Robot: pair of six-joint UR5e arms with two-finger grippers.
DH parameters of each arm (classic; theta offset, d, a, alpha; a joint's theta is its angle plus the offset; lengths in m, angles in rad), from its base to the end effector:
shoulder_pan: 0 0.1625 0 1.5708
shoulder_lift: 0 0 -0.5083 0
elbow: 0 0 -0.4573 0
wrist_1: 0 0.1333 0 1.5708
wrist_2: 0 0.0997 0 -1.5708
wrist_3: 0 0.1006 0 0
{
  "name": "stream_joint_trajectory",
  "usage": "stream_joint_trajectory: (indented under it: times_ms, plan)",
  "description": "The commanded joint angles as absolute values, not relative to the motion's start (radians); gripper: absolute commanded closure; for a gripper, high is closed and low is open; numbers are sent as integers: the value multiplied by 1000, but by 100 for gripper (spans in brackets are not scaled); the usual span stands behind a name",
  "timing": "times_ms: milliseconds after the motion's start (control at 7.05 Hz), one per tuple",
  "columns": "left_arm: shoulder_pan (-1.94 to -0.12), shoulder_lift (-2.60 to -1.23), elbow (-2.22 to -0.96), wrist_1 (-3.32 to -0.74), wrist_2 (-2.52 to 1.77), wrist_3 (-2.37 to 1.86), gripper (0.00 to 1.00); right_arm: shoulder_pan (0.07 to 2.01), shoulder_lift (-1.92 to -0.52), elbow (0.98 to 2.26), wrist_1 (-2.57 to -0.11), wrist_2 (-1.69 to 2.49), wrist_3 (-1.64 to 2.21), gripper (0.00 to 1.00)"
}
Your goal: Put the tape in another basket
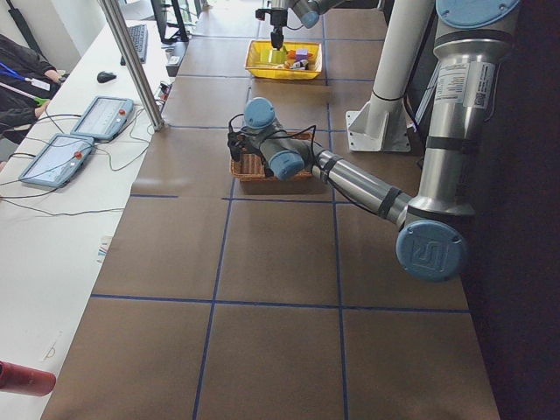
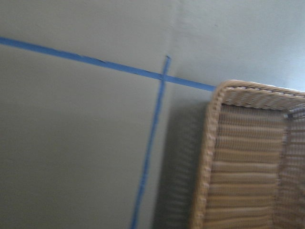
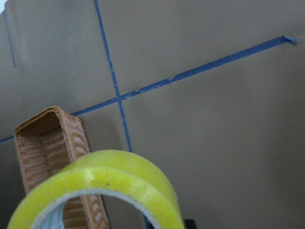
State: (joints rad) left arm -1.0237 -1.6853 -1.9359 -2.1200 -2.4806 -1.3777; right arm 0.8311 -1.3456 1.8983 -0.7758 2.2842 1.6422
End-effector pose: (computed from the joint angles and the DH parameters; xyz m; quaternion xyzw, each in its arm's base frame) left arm 0.2495 -0.5132 0.4029 -0.0613 0.5813 -0.1177 0.8028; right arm -0.3539 -0.4879 0.3375 -0.0366 -0.6442 0.1232 0.7540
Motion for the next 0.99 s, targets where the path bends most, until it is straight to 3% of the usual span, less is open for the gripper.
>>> stream_joint_trajectory:
  times_ms: [0,284,851]
  plan:
    - [-971,-1752,-1934,-2373,-2479,-1732,0,737,-1345,1896,-504,2154,1864,98]
    - [-913,-1759,-1928,-2663,-2389,-1927,0,605,-1345,1888,-276,1973,1977,98]
    - [-745,-1819,-1922,-3180,-2061,-2398,0,526,-1304,1893,-34,1881,2037,98]
